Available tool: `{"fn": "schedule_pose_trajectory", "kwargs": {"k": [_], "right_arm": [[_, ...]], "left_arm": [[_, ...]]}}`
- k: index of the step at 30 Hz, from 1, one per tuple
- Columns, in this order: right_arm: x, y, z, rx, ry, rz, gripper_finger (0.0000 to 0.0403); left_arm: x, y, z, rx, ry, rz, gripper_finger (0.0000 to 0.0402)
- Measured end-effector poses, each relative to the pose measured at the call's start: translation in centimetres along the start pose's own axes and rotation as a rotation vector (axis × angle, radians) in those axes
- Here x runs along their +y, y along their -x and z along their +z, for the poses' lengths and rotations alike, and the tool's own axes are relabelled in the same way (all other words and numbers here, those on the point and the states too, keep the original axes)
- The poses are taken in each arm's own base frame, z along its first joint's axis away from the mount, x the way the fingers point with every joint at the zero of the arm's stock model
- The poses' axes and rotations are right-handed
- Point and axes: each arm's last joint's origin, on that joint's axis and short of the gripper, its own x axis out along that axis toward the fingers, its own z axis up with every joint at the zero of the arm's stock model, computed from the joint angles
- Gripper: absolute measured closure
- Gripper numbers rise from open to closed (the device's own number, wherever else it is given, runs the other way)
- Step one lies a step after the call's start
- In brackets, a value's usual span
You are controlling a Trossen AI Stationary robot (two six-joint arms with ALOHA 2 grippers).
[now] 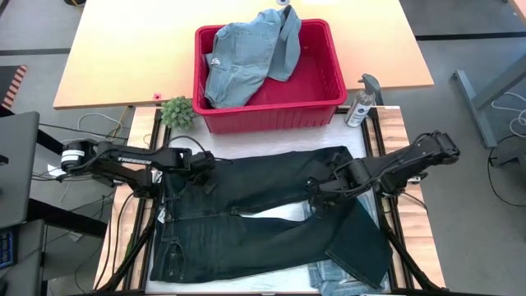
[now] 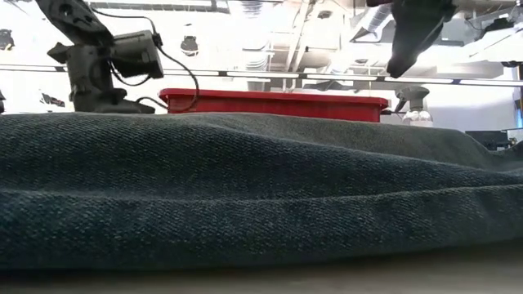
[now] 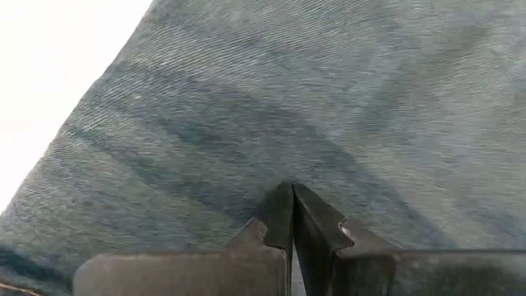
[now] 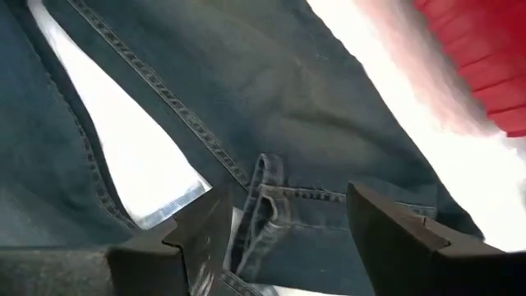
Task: Fold Laundry from Bin
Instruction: Fold the blue denim pants
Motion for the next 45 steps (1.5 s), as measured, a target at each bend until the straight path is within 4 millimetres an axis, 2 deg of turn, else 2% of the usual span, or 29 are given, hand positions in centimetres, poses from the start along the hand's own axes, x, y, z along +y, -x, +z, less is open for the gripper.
{"fn": "schedule_pose_trajectory", "kwargs": {"k": [5,11,17,26,31,39,42,45], "right_arm": [[0.7,-1.9,1.0,-0.003,-0.018,-0.033,0.0139],[0.0,-7.0,2.6,0.137,0.000,-0.155,0.0139],[-1.3,-11.1,3.1,0.336,-0.025,-0.190,0.0139],[-0.3,-15.2,3.1,0.392,0.001,-0.214,0.0139],[0.0,-16.2,2.8,0.419,-0.010,-0.232,0.0139],[-0.9,-16.5,2.8,0.452,-0.088,-0.255,0.0142],[-1.3,-16.5,2.7,0.478,-0.127,-0.280,0.0166],[-1.6,-16.3,2.4,0.511,-0.129,-0.303,0.0219]], "left_arm": [[0.8,-1.6,1.2,0.009,-0.025,0.060,0.0401],[2.0,-2.2,3.3,-0.035,-0.008,0.088,0.0401],[3.5,-2.2,3.9,-0.045,0.025,0.137,0.0402],[3.6,-2.2,3.9,-0.042,0.016,0.132,0.0401],[3.6,-2.2,3.9,-0.041,0.004,0.131,0.0401],[3.5,-2.2,4.0,-0.050,-0.011,0.117,0.0401],[3.5,-2.2,4.0,-0.050,-0.012,0.116,0.0401],[3.5,-2.2,4.0,-0.053,-0.012,0.115,0.0401]]}}
